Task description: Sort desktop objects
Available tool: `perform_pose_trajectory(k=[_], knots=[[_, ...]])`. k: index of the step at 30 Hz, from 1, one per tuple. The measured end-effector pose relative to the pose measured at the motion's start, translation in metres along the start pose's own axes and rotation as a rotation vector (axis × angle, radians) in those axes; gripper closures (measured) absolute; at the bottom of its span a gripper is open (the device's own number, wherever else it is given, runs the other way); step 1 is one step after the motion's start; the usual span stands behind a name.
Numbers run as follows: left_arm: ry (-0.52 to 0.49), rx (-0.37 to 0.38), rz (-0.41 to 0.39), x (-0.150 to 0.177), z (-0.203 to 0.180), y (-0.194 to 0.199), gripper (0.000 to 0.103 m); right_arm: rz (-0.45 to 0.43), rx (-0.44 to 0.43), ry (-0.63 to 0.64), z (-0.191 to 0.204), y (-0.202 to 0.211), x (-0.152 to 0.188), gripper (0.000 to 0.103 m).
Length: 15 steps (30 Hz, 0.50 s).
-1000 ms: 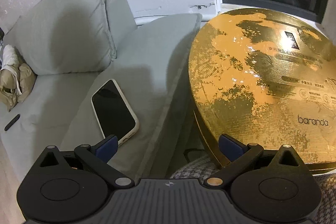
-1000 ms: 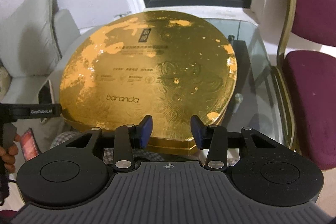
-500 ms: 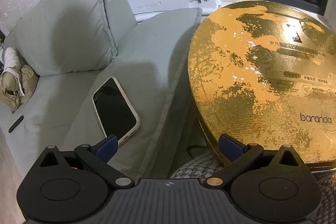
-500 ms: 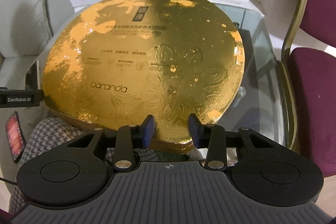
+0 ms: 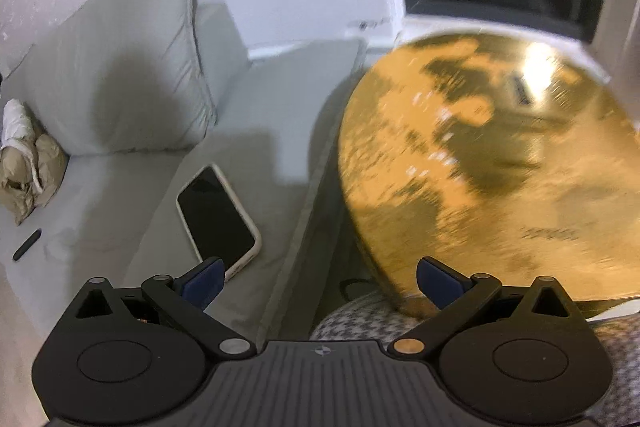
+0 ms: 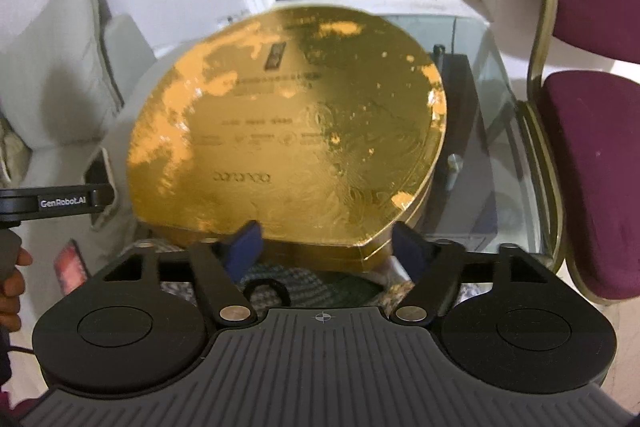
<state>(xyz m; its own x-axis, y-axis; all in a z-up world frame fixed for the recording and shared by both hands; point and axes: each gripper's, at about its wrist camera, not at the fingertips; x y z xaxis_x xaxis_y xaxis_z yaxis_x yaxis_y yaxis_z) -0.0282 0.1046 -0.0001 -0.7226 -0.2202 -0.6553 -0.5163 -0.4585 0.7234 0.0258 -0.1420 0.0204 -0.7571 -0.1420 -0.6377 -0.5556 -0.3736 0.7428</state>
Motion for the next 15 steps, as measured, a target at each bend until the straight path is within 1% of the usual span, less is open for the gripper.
perform_pose_trajectory(k=[3,5,7,9,15], knots=[[-0.005,0.022,-0.061,-0.002,-0.003,0.024,0.001,-0.057,-0.018,-0.009,0.001,0.022,-0.001,0.019],[0.007,0.053,-0.099,-0.001,-0.005,0.037,0.001,-0.093,-0.031,-0.002,0.003,0.037,-0.001,0.018],[0.026,0.098,-0.12,0.0,-0.007,0.048,0.001,-0.118,-0.042,-0.001,0.005,0.05,-0.001,0.018],[0.03,0.139,-0.128,0.002,-0.011,0.059,0.001,-0.134,-0.056,-0.005,0.006,0.062,-0.002,0.018],[-0.005,0.187,-0.131,0.009,-0.023,0.087,0.001,-0.215,-0.042,0.017,0.012,0.1,-0.001,0.017]])
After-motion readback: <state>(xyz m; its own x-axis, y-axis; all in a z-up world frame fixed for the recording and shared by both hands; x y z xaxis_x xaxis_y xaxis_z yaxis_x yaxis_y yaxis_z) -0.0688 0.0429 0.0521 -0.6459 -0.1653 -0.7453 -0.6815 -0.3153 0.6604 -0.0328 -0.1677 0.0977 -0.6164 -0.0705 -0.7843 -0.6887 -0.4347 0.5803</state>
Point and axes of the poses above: each gripper's, at about its wrist camera, not at the fingertips, and y roughly against the way its jaws point, z to its left, x to its underside, and after that the axes turned 6 degrees about -z, right-handed
